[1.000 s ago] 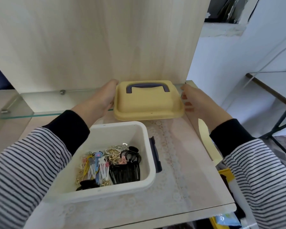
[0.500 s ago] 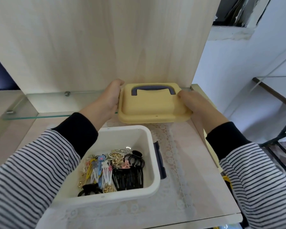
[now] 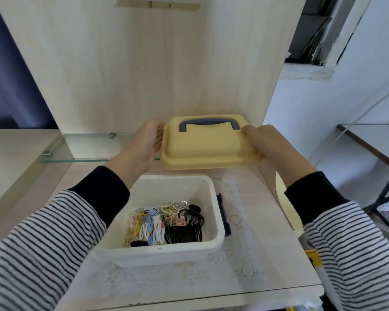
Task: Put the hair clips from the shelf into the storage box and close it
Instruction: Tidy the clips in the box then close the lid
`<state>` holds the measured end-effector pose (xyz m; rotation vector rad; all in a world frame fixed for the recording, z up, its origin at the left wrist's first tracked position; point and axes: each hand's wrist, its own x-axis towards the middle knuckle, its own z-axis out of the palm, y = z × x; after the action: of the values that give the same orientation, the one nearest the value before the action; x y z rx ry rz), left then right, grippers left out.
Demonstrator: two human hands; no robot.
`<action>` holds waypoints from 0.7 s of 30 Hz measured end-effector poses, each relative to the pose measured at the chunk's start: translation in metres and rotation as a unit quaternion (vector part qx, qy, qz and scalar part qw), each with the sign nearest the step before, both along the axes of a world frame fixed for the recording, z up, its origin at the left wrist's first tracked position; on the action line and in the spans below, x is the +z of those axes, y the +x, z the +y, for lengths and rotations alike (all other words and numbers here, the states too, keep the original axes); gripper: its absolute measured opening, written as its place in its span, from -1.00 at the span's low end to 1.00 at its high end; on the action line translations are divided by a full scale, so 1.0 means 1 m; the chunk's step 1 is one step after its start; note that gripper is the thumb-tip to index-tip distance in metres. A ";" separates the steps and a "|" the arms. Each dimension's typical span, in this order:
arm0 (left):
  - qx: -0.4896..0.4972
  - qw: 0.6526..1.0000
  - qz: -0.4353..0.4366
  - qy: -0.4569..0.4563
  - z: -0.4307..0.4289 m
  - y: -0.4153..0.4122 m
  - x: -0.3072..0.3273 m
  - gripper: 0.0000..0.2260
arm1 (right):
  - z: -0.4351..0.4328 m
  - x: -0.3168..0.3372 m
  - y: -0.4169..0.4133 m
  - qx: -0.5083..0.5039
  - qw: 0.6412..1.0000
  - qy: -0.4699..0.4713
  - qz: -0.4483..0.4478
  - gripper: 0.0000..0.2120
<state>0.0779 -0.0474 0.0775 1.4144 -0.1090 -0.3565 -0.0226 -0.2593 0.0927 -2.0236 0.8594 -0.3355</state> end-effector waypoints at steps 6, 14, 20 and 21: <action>0.012 0.997 -0.074 -0.006 0.034 -0.015 -0.004 -0.81 | 0.028 -0.002 -0.014 0.015 1.000 -0.015 -0.009 -0.61; 0.089 0.995 -0.044 -0.011 0.080 -0.031 -0.024 -0.77 | 0.084 -0.015 -0.030 0.019 0.999 -0.026 -0.013 -0.55; 0.090 0.995 -0.029 0.029 0.114 -0.041 -0.040 -0.75 | 0.113 -0.031 -0.041 0.012 0.999 0.010 -0.052 -0.72; 0.087 0.995 -0.028 0.035 0.118 -0.044 -0.042 -0.75 | 0.116 -0.033 -0.041 0.007 0.998 0.029 -0.061 -0.76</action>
<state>0.0343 0.0701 0.0356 1.4906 -0.0179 -0.1778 -0.0636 -0.1432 0.0597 -1.9345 0.7710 -0.4166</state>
